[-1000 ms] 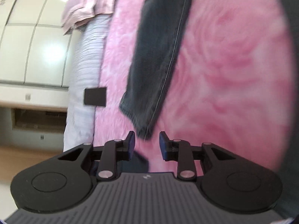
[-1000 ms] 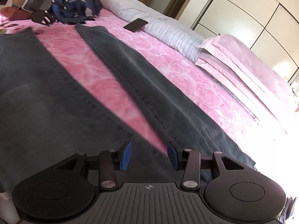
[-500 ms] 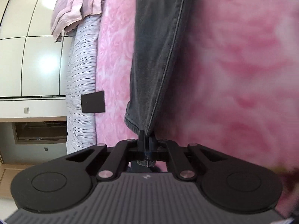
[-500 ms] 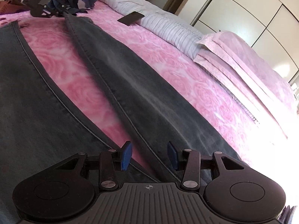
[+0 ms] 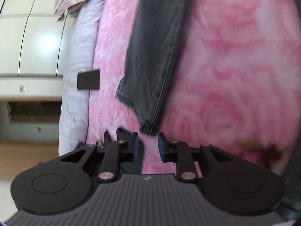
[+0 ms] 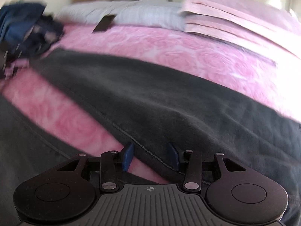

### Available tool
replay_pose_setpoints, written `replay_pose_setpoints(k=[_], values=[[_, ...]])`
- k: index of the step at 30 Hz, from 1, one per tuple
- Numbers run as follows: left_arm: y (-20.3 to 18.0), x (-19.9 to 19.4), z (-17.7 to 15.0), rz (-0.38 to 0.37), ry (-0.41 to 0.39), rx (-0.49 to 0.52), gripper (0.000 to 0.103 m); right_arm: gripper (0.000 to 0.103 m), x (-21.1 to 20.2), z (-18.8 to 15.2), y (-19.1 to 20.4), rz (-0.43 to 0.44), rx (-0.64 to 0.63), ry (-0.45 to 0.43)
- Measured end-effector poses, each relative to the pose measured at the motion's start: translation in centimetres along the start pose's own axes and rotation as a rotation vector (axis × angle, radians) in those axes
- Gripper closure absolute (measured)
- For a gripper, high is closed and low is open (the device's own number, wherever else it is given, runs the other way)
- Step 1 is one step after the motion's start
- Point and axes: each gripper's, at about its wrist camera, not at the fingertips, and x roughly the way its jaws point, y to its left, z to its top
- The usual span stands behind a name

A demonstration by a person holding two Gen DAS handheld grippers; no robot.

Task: Fold clothes

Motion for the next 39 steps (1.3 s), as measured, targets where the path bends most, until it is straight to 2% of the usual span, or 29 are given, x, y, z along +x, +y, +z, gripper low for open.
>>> replay_pose_setpoints(k=[3,5,7,9,12,14,15,17,18,19,23,26,30,39], values=[[0.6,-3.0,-0.3,-0.008,-0.011,-0.100,0.081,0.059,-2.7,-0.3,0.6,0.019,0.019,-0.042],[0.5,-5.3,-0.2,-0.015,-0.021,-0.144,0.075,0.059,-5.5,-1.1,1.5,0.030,0.009,-0.074],[0.1,-7.8,0.0,-0.027,-0.036,-0.175,0.070,0.059,-8.2,-2.5,2.1,0.012,-0.003,-0.090],[-0.4,-10.3,0.4,-0.051,-0.050,-0.214,0.070,0.059,-10.9,-4.0,2.6,-0.006,-0.012,-0.105],[-1.4,-14.4,1.0,-0.092,-0.073,-0.282,0.068,0.059,-14.7,-6.6,1.8,-0.050,0.034,-0.112],[-2.1,-16.9,1.3,-0.107,-0.088,-0.331,0.063,0.059,-16.9,-8.5,1.0,-0.094,0.060,-0.113],[-2.6,-18.0,1.5,-0.112,-0.095,-0.358,0.061,0.057,-18.0,-9.4,0.6,-0.116,0.071,-0.113],[-3.6,-20.1,1.9,-0.118,-0.111,-0.409,0.047,0.048,-19.7,-10.8,-0.1,-0.151,0.082,-0.094],[-4.1,-21.2,2.0,-0.120,-0.120,-0.433,0.043,0.035,-20.6,-11.6,-0.5,-0.168,0.087,-0.085],[-4.7,-22.1,2.1,-0.124,-0.126,-0.456,0.035,0.028,-21.4,-12.3,-0.8,-0.186,0.092,-0.076],[-6.2,-24.7,2.5,-0.155,-0.123,-0.544,0.026,0.027,-24.8,-15.1,-2.2,-0.255,0.112,-0.039],[-7.0,-26.0,2.6,-0.172,-0.123,-0.606,0.024,0.027,-26.2,-16.0,-2.8,-0.292,0.106,0.000],[-7.8,-27.3,2.7,-0.174,-0.126,-0.630,0.022,0.027,-26.5,-17.0,-3.1,-0.321,0.089,0.036],[-8.6,-28.1,2.7,-0.140,-0.114,-0.558,0.021,0.027,-27.0,-19.2,-3.6,-0.384,0.050,0.119]])
